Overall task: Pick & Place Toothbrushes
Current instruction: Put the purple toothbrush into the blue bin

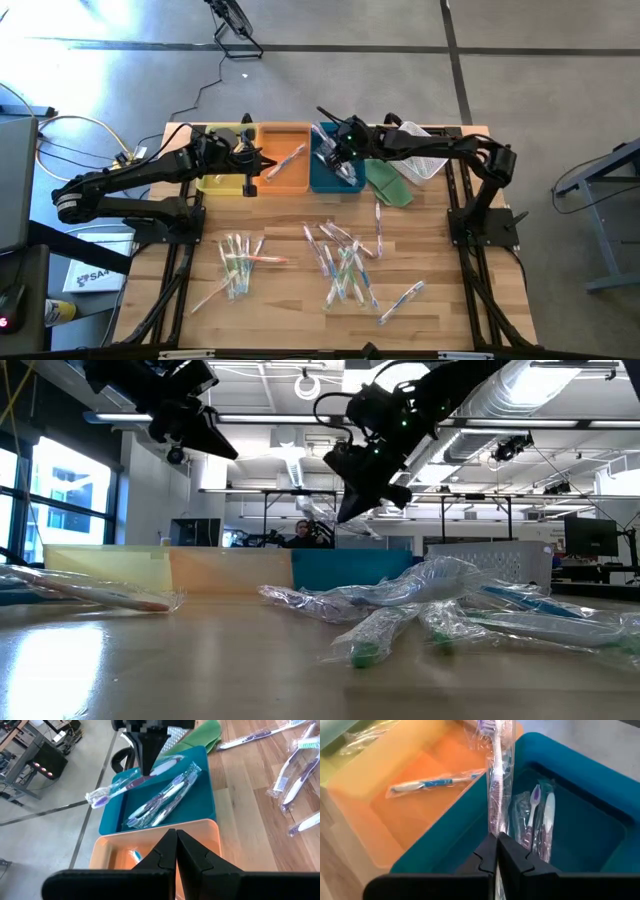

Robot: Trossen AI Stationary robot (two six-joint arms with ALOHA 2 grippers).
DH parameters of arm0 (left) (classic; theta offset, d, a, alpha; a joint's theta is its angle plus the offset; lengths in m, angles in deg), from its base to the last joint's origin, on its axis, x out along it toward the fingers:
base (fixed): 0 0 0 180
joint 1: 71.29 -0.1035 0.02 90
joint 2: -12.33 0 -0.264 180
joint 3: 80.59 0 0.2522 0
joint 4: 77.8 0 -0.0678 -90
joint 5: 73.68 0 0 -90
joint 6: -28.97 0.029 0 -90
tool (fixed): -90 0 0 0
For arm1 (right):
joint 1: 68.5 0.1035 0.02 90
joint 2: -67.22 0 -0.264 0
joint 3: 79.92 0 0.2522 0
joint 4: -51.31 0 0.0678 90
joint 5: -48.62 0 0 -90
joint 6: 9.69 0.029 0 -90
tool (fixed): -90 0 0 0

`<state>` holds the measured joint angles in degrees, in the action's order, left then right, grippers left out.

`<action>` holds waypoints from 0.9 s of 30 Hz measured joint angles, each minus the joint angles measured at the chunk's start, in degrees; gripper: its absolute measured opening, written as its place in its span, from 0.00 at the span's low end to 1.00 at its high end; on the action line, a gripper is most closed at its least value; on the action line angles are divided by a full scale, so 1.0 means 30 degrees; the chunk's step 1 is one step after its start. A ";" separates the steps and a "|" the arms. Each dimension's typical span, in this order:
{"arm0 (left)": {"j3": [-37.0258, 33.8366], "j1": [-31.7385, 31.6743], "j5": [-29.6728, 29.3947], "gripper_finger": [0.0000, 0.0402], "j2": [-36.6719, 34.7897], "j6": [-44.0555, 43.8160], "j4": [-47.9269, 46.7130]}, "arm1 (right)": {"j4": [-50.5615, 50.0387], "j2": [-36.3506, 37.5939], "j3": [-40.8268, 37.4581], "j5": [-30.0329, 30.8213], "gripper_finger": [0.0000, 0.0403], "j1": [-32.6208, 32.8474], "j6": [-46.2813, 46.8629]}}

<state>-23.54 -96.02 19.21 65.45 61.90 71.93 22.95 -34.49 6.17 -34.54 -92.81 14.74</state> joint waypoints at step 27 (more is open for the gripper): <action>0.0000 0.0002 0.0002 0.01 0.0000 0.0000 -0.0016 | -0.0998 -0.1417 0.0007 -0.1351 0.01 -0.0663 0.1003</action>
<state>-23.54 -96.01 19.22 65.45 61.90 71.88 19.95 -38.74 6.20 -38.59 -94.80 17.75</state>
